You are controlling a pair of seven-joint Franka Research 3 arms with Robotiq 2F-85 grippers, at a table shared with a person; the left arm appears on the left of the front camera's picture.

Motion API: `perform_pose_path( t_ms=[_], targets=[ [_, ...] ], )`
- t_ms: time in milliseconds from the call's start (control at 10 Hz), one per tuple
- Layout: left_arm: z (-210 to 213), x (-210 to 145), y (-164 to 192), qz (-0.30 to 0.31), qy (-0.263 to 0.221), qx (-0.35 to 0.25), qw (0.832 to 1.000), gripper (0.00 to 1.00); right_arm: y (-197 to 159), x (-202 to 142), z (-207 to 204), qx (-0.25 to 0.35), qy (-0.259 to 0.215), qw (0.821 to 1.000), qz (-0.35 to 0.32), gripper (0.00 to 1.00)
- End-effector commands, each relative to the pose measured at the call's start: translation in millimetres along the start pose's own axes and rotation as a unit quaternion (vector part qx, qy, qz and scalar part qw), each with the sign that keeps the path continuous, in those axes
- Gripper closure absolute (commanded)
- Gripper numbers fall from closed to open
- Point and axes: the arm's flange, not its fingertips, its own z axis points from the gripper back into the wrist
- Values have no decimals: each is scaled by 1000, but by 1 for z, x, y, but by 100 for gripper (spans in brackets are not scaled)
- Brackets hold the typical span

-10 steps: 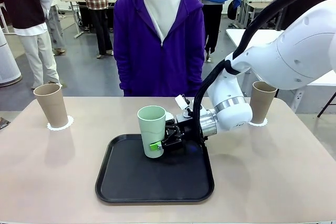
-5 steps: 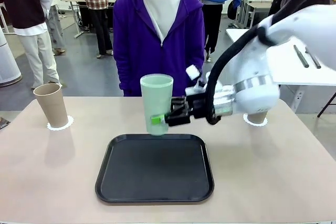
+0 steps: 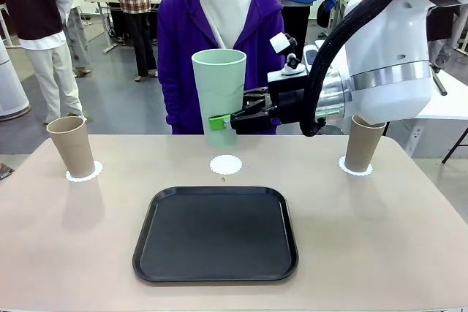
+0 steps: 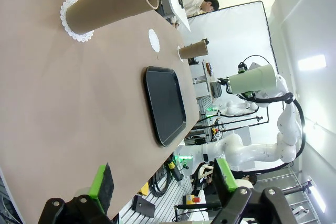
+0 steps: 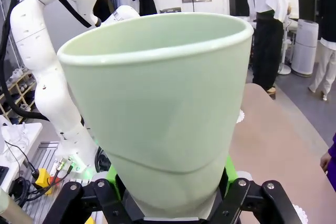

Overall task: Place coasters on the table and set cups on them.
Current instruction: Take one Reusable plastic cup from the Flat Tray and place it on a coaster set by the human.

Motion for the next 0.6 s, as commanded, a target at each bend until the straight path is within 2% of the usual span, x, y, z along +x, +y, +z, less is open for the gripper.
perform_pose_path(
  t_ms=[0,300,400,500],
  targets=[
    [2,-1,-1,-2,-4,0,1000,0,-3,-4,1,6,-8,1000,-6,37],
    [2,-1,-1,-2,-4,0,1000,0,-3,-4,1,6,-8,1000,-6,37],
    [2,-1,-1,-2,-4,0,1000,0,-3,-2,3,2,-3,1000,-4,18],
    [2,-1,-1,-2,-4,0,1000,0,-50,-10,8,0,-33,999,-14,18]
  ],
)
